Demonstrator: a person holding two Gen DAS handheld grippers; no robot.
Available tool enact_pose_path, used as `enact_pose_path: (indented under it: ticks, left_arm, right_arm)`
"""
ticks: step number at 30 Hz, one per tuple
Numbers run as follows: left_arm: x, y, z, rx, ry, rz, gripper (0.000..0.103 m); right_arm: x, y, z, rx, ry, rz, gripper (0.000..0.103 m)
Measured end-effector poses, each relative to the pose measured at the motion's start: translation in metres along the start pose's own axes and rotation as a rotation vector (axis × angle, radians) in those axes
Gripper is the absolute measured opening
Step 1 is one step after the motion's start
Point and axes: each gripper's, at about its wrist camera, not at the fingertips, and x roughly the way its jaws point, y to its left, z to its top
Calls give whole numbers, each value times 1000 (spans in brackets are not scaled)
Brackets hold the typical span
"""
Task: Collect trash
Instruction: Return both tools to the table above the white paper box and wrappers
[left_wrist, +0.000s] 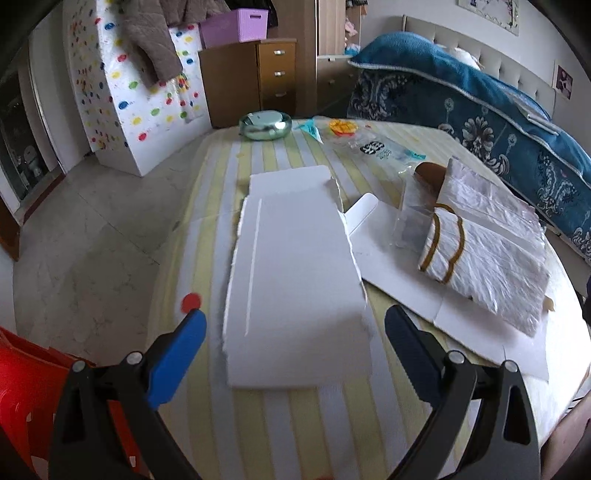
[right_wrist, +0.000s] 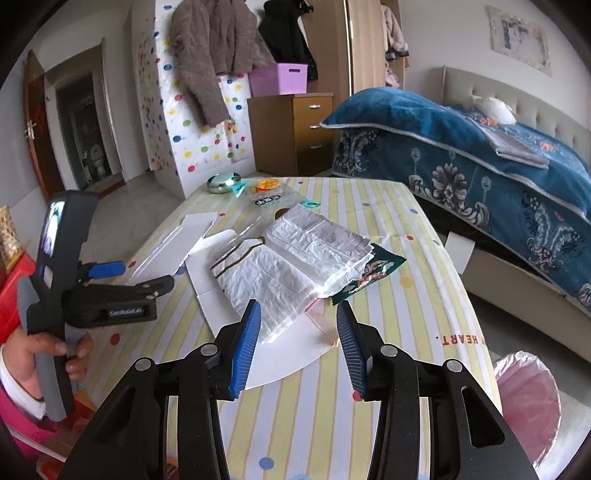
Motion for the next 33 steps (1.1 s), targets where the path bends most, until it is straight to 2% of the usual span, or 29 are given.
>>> enact_pose_path:
  ticks: [5,7,8,14,20,27,29,33]
  left_arm:
    - [9,-1,8,-20,20,3,93]
    - [6,-2,7,-18,10,18,86]
    - [5,-2,7,-19,3,23,76]
    - [-12,-2,-7,-22,-6,-2,75]
    - [-50,0,-26,-80,-75,-45,75]
    - [-79,-13,-22,-57,-144,-69,75]
    - [-79,-21,-19,-36,-155,-66,75]
    - [-70,-28,-13,-18,-155,-59,76]
  right_arm:
    - [4,-5,-3,6,11,5,44]
    - [3,-6,-3,7,13,7,44]
    - [1,-7,-4,7,11,7,43]
    - [-11,-10,-6,7,-7,6,43]
    - [-17,-15,-7,17,-13,11,43]
    - [-5,-16,-5,26,15,34,43]
    - [2,-16,-4,32,28,40,38]
    - [17,-18,-2,49,47,49,38]
